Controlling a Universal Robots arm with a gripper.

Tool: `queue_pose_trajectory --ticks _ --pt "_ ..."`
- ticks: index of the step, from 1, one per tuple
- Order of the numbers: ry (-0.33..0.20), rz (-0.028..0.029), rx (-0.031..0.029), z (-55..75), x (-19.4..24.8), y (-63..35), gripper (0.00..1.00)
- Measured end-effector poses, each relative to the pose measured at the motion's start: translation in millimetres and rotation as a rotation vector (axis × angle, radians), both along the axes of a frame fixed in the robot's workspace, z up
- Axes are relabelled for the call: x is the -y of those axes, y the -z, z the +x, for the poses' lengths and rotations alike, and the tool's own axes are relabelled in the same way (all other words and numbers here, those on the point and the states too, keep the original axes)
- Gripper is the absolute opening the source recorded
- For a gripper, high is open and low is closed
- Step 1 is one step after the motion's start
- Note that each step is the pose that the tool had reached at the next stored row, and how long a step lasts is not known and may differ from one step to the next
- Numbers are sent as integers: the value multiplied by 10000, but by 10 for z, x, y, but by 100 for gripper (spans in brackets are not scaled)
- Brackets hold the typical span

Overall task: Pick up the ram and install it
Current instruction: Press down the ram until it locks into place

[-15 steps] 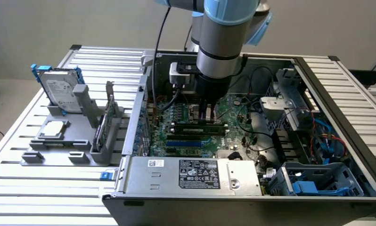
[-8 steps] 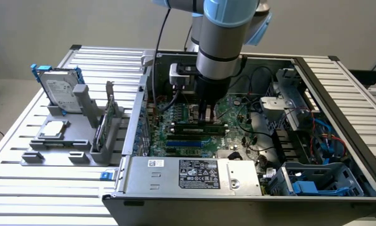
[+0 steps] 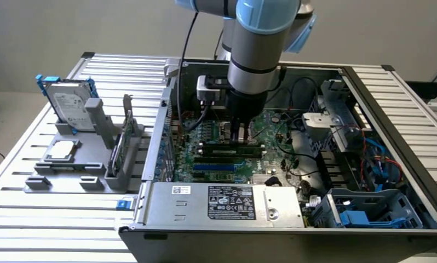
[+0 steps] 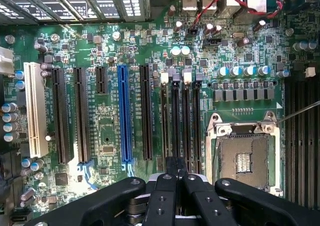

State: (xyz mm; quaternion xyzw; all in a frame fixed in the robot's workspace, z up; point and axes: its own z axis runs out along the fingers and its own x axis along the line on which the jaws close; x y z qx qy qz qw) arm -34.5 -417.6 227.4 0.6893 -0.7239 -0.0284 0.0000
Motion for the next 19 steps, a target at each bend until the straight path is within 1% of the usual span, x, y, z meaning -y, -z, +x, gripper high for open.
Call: queue_pose_trajectory --ticks 2,4,7,8,10,16,17,19 --pt "-1 9 3 -1 -1 16 11" --pt "0 2 1 -3 0 25 11" --pt "1 8 4 -3 -2 19 11" --pt "1 30 12 -2 -5 -9 11" --pt "-1 11 5 -3 -2 -105 11" --pt "-14 7 4 -3 -1 -365 11" --pt "-15 9 4 -3 -1 -393 11" --pt "-16 9 4 -2 -1 -409 11"
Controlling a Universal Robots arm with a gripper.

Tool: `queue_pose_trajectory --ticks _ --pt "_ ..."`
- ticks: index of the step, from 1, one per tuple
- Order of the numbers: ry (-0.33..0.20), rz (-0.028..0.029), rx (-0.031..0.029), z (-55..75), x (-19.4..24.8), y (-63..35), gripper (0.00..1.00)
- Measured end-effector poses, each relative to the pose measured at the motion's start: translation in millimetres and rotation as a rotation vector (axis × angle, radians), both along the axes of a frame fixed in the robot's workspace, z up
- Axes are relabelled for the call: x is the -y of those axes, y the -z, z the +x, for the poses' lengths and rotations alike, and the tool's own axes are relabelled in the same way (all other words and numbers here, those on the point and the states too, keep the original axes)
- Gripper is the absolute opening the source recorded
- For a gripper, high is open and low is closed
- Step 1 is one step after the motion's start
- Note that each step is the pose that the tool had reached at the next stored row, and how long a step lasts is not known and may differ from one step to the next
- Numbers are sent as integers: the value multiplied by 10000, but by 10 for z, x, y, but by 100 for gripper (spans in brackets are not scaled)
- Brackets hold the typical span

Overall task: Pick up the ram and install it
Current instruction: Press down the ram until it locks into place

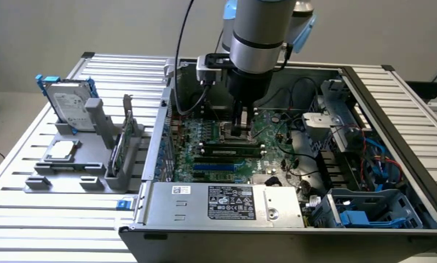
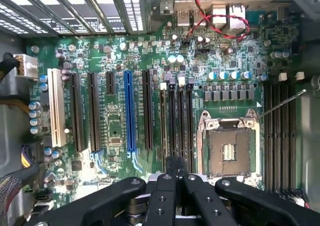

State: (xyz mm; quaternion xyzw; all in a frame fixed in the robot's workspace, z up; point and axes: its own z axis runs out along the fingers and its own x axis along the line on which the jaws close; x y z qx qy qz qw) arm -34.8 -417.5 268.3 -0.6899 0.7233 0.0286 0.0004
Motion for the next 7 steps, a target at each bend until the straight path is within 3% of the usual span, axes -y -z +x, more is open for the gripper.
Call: queue_pose_trajectory --ticks 7 --pt "1 34 0 0 0 0 11"
